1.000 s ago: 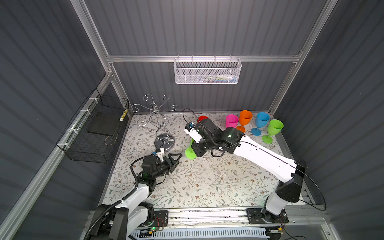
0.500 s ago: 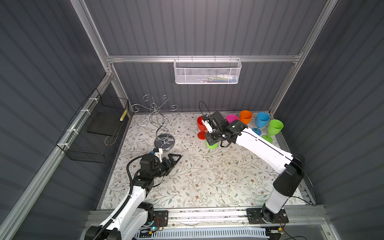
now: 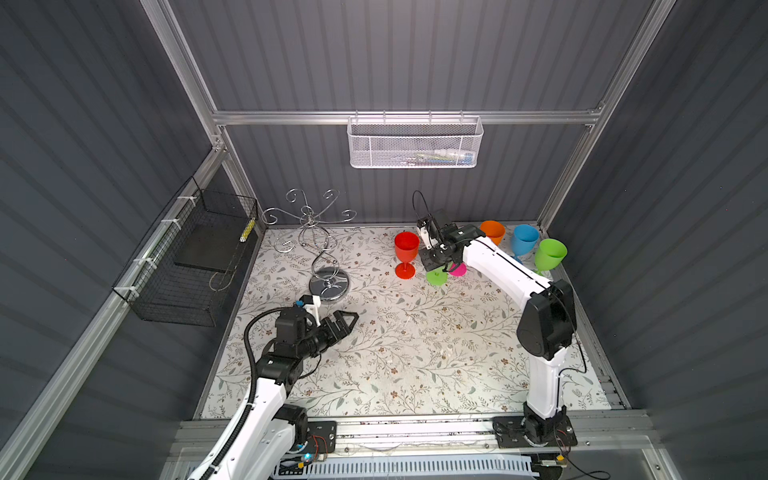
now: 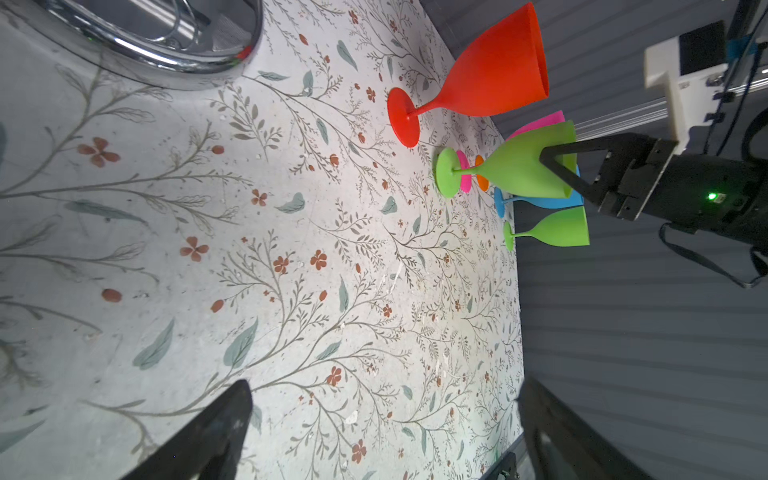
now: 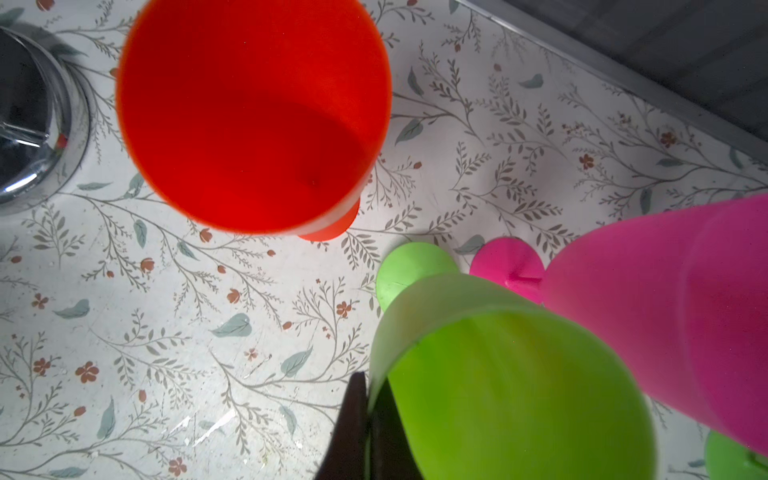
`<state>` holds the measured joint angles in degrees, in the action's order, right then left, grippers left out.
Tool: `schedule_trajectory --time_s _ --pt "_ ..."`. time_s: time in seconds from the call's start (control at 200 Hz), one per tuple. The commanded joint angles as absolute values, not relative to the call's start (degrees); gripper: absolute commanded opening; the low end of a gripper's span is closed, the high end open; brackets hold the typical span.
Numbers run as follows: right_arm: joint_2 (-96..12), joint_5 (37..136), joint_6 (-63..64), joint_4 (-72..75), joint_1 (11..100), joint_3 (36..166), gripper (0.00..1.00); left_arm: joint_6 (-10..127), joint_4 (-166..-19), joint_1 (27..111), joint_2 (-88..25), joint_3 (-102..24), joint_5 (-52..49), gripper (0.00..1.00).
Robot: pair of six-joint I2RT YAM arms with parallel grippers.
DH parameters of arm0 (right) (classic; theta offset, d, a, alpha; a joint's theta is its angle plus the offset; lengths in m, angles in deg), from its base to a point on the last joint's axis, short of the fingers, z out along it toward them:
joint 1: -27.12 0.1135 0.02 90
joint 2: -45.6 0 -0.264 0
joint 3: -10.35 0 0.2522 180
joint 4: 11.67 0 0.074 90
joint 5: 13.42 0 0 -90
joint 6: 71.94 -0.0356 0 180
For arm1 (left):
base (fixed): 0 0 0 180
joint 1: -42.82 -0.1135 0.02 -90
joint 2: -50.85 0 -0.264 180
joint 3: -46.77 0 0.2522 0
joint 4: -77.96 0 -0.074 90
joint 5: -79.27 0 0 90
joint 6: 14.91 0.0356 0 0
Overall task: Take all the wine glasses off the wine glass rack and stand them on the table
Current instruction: 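Set the green glass upright beside the red glass with the right gripper, then open the right gripper and withdraw from the green glass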
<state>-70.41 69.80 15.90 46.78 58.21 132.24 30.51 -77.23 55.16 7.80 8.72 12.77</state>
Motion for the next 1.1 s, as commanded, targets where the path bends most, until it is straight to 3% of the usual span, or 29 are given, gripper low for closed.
schedule_trajectory --time_s 0.0,0.21,0.5,0.705,1.096 --pt "-71.80 71.60 17.09 47.27 58.01 134.48 0.02 33.24 -73.57 55.39 7.43 6.61 10.46 1.00" --pt "-71.01 72.24 17.62 47.97 57.96 135.44 0.39 35.10 -69.98 55.39 8.81 4.54 4.95 1.00" --pt "-64.76 71.41 18.50 48.22 57.90 137.67 0.73 40.91 -62.44 55.43 9.52 -3.42 -4.71 1.00" --pt "-50.99 69.21 17.81 43.22 57.87 128.02 0.86 46.03 -57.71 55.39 10.26 -9.18 -13.58 1.00" --pt "-9.25 59.91 17.09 17.62 52.00 79.08 0.99 51.16 -70.39 55.39 17.88 0.53 -27.69 1.00"
